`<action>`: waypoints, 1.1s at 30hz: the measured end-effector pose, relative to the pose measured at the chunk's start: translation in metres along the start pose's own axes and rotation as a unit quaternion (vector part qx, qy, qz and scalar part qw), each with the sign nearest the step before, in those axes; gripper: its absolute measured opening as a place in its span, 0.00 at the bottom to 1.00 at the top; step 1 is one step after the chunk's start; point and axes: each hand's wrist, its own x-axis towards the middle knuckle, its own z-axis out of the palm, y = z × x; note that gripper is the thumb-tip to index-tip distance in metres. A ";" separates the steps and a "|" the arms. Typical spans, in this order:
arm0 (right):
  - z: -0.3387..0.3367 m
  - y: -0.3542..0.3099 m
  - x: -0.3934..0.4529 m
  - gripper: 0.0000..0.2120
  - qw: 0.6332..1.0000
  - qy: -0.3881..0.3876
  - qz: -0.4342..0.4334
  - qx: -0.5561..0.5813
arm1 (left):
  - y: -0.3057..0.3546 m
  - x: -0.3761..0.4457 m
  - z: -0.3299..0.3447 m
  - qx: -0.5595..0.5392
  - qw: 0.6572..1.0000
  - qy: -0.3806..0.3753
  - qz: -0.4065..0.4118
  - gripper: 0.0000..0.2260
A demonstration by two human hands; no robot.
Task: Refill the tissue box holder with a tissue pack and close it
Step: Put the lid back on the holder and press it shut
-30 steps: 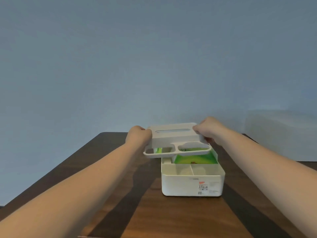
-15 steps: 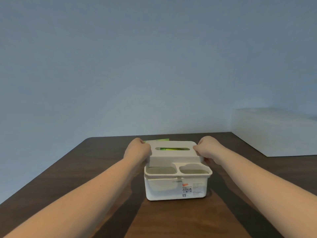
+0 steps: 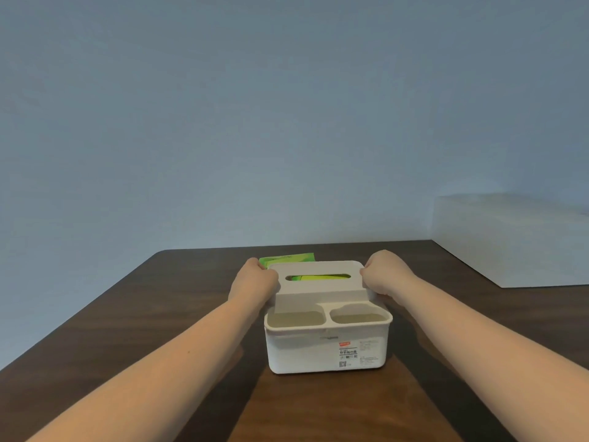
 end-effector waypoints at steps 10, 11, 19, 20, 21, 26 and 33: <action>0.003 -0.009 0.009 0.08 0.993 -0.063 0.007 -0.096 | -0.009 0.016 0.007 -0.048 0.998 -0.043 -0.003 0.26; 0.002 -0.009 0.010 0.08 0.992 -0.065 0.007 -0.110 | -0.010 0.016 0.007 -0.050 0.998 -0.041 -0.003 0.27; 0.000 -0.010 0.009 0.10 0.987 -0.070 -0.002 -0.142 | -0.010 0.015 0.005 -0.043 0.996 -0.070 -0.018 0.26; -0.001 -0.012 0.008 0.11 0.986 -0.075 -0.004 -0.149 | -0.010 0.014 0.004 -0.038 0.996 -0.075 -0.017 0.26; -0.001 -0.011 0.006 0.12 0.983 -0.078 -0.004 -0.168 | -0.010 0.012 0.003 -0.036 0.996 -0.081 -0.015 0.26; 0.003 -0.003 0.001 0.05 0.991 -0.041 -0.024 -0.126 | -0.005 0.001 0.000 -0.036 0.996 -0.086 -0.010 0.17; -0.001 0.018 -0.037 0.22 0.995 -0.064 -0.019 0.077 | -0.027 -0.026 -0.009 -0.041 0.992 -0.122 -0.013 0.22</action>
